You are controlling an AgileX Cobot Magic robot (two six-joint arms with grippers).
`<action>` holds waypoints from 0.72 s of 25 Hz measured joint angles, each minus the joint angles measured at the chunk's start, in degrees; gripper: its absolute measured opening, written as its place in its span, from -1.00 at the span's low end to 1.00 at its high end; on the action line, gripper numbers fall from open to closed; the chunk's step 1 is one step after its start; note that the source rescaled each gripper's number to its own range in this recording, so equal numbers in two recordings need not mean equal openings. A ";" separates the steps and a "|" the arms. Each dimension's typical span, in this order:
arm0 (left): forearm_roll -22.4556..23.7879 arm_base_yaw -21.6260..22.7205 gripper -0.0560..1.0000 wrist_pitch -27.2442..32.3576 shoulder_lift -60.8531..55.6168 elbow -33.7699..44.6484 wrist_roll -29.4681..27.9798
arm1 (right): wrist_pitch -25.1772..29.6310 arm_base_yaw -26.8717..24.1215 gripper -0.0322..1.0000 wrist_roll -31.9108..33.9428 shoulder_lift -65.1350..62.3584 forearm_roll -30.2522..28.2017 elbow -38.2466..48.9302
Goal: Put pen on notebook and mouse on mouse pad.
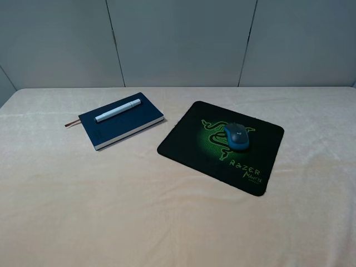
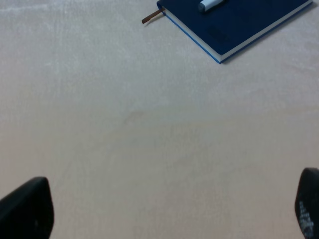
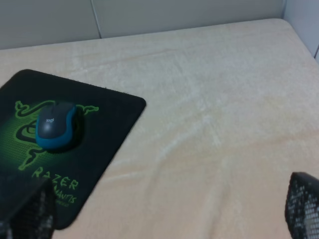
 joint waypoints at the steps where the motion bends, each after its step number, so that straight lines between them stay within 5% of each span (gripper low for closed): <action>1: 0.00 0.00 0.91 0.00 0.00 0.00 0.00 | 0.00 0.00 1.00 0.00 0.00 -0.02 0.00; 18: 0.00 0.00 0.91 0.00 0.00 0.00 0.00 | 0.00 0.00 1.00 -0.02 0.00 -0.02 0.00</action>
